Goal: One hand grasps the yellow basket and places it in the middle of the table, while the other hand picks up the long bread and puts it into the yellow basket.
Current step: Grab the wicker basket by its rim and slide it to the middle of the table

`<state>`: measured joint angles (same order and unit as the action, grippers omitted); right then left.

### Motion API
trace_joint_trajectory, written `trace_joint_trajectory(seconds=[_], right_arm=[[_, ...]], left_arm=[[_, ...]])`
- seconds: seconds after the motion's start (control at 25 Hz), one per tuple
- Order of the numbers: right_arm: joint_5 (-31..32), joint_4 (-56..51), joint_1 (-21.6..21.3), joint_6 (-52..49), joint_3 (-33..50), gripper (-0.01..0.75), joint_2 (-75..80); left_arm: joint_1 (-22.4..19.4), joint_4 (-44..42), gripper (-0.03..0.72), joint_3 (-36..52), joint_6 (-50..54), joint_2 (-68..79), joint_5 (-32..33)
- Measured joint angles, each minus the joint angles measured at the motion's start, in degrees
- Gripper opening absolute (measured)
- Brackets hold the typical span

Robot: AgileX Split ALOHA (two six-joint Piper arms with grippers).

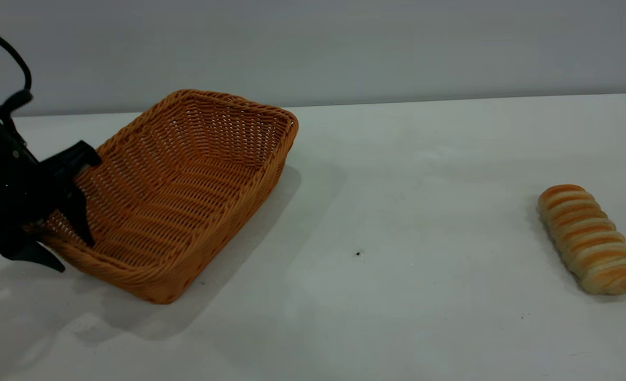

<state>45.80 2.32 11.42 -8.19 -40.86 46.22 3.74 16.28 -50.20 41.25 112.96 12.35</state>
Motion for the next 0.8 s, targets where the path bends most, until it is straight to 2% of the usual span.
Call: trace_joint_trajectory(seconds=[0.12,0.16,0.56,0.8], right_arm=[[0.00,0.00,0.00,0.00,0.00,0.238,0.00],[0.00,0.00,0.00,0.00,0.00,0.238,0.00],[0.00,0.16,0.00,0.06,0.00,0.238,0.00],[0.00,0.16,0.00,0.06,0.00,0.238,0.00]], left_arm=[[0.00,1.13,0.153,0.00,0.39,0.06,-1.07],[0.00,1.28,0.121,-0.13,0.16,0.06,-1.75],[0.60,0.83,0.112,-0.57,-4.95,-2.90,-2.04],[4.98,0.15,0.112,-5.30,-15.76,-7.15,2.34]])
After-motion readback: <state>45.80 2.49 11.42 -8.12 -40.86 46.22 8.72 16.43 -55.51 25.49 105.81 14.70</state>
